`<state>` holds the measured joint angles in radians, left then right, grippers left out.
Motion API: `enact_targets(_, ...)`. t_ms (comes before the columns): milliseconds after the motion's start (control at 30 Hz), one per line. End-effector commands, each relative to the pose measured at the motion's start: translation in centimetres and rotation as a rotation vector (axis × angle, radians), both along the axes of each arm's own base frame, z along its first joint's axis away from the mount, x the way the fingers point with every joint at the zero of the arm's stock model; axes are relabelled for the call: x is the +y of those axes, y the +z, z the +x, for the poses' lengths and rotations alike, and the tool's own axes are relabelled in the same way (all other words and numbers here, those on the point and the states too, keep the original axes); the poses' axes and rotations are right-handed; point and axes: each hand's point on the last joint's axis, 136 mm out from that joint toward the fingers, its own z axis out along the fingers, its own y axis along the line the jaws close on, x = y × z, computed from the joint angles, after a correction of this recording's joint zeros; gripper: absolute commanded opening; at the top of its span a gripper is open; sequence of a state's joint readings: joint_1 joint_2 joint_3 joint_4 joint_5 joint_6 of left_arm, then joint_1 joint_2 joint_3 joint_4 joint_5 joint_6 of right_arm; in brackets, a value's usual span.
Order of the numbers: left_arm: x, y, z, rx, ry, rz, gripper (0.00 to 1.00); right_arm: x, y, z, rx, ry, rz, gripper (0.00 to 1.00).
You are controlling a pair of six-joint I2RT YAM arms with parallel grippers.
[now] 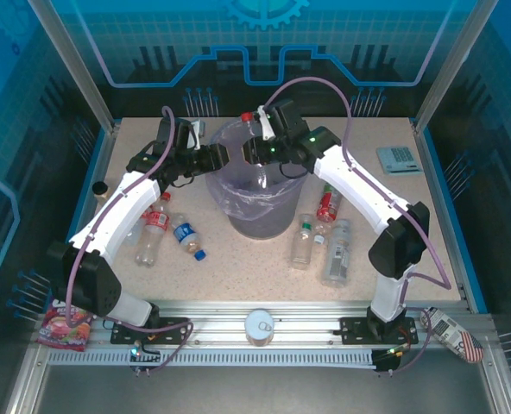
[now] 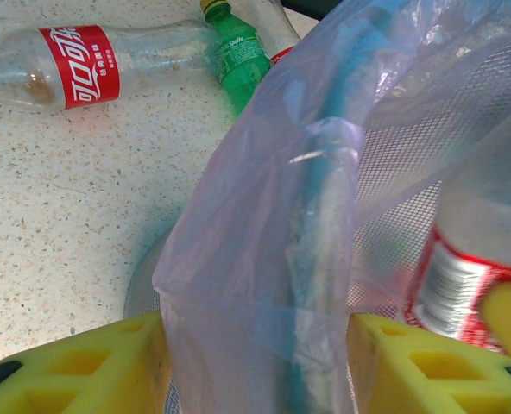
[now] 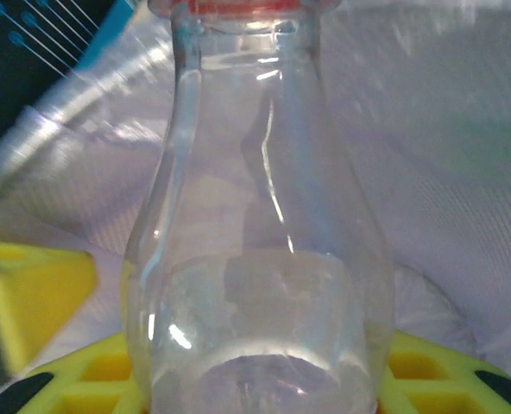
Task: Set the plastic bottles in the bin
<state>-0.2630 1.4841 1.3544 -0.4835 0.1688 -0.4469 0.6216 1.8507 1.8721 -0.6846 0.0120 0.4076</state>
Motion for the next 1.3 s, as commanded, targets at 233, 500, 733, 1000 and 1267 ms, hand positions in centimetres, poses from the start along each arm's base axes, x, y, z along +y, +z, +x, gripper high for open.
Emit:
enact_targets(233, 0.1, -2.1, -0.8, 0.057, 0.007, 0.032, 0.55, -0.5, -6.9, 0.0, 0.054, -0.001, -0.133, 0.43)
enact_targets(500, 0.0, -2.4, -0.8, 0.067, 0.005, 0.023, 0.55, 0.1, -7.8, -0.3, 0.038, 0.052, -0.161, 0.70)
enact_targets(733, 0.1, -2.0, -0.8, 0.057, 0.004, 0.034, 0.55, -0.2, -2.6, -1.4, -0.069, 0.110, -0.192, 1.00)
enact_targets(1000, 0.2, -1.3, -0.6, 0.055, -0.003, 0.064, 0.56, -3.5, 7.6, -4.8, -0.253, 0.118, -0.179, 1.00)
enact_targets(1267, 0.0, -0.5, -0.4, 0.051, -0.018, 0.083, 0.56, -12.3, 11.7, -8.7, -0.238, -0.095, -0.184, 0.98)
